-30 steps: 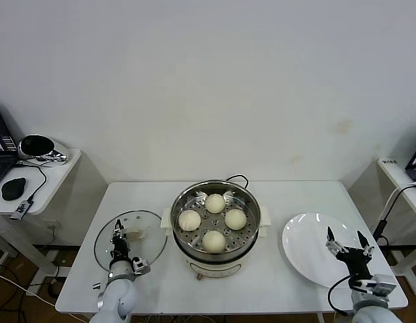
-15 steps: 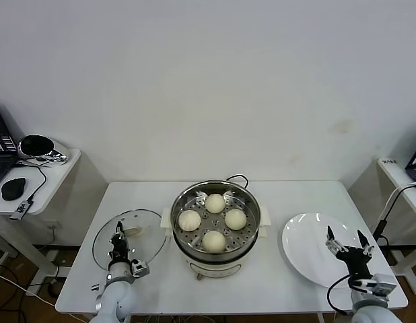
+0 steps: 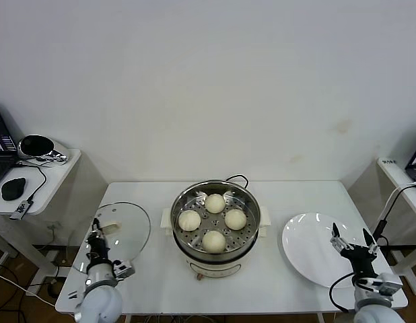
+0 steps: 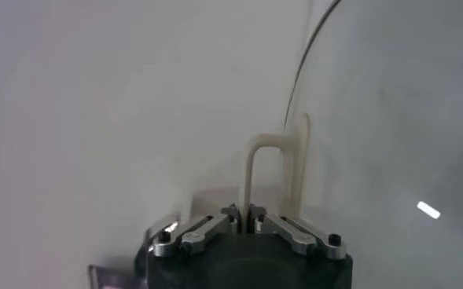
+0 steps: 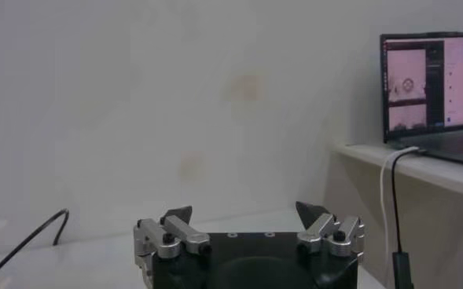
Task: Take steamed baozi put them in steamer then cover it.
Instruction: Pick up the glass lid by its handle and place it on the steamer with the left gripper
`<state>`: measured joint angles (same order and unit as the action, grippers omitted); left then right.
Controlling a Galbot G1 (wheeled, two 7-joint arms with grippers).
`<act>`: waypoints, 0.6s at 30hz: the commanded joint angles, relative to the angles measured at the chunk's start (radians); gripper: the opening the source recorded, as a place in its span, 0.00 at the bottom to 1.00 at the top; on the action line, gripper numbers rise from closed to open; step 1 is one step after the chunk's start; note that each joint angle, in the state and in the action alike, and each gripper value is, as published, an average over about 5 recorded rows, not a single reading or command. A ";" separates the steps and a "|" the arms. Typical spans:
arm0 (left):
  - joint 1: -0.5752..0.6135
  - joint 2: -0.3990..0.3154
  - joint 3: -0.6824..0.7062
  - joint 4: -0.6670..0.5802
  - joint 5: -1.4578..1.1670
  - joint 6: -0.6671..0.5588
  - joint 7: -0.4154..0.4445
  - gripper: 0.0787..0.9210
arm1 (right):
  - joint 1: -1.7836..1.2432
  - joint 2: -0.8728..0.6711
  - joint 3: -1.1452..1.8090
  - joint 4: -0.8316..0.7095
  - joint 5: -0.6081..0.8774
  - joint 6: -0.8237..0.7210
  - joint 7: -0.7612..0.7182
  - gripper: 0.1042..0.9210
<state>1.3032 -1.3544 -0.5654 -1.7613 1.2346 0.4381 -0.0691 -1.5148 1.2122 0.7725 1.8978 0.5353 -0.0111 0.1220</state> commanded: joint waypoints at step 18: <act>-0.207 -0.167 0.380 -0.228 0.360 0.262 0.341 0.08 | -0.022 0.132 0.037 -0.024 -0.127 0.044 -0.025 0.88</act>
<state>1.2436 -1.4285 -0.4016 -2.0487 1.4689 0.6402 0.1619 -1.5319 1.3067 0.7998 1.8868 0.4507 0.0188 0.1015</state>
